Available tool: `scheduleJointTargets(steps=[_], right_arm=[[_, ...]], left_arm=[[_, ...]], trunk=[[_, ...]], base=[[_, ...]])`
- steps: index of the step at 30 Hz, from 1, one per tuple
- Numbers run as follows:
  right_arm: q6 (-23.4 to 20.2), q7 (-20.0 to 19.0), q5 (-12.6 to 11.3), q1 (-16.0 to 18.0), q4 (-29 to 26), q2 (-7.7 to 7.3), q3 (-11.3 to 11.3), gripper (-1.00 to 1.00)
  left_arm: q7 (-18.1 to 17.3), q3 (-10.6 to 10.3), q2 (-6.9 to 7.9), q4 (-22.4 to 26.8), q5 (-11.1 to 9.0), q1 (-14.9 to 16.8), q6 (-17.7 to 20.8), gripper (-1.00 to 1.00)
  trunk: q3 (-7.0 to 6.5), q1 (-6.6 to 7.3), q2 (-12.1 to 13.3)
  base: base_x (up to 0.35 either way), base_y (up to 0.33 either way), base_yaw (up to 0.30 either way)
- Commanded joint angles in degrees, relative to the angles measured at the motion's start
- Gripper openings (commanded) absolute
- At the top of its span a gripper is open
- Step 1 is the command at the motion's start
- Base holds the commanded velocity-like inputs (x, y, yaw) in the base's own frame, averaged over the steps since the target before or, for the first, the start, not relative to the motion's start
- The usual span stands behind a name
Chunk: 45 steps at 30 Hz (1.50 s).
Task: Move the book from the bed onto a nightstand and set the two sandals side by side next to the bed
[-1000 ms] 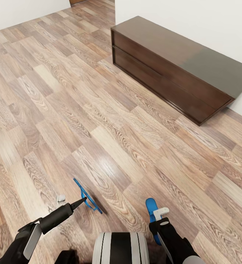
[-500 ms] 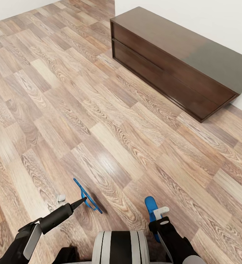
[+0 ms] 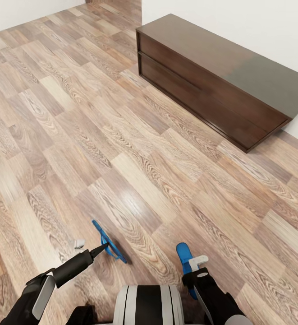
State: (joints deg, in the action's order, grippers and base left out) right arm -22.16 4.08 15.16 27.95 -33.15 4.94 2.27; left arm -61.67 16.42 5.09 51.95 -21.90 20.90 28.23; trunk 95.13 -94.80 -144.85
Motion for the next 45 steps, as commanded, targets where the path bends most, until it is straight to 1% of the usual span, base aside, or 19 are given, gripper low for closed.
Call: scheduleJointTargets(steps=[1,19,45], right_arm=[[-0.40,0.23,0.22,0.00,-0.07,-0.02,0.22,-1.00],[-0.40,0.23,0.22,0.00,-0.13,-0.02,0.28,-1.00],[-0.38,0.23,0.22,0.00,-0.05,-0.02,0.28,-1.00]], left_arm=[[-0.01,0.00,-0.03,-0.01,-0.25,0.01,0.51,-1.00],[0.14,-0.08,-0.41,-0.01,-0.25,0.01,0.51,-1.00],[0.33,-0.32,-0.43,-0.05,-0.17,0.01,0.51,-1.00]], trunk=[[-0.20,0.03,0.00],[-4.19,0.49,0.25],[-9.95,1.17,0.59]], base=[[0.000,0.000,0.000],[0.000,0.000,0.000],[0.000,0.000,0.000]])
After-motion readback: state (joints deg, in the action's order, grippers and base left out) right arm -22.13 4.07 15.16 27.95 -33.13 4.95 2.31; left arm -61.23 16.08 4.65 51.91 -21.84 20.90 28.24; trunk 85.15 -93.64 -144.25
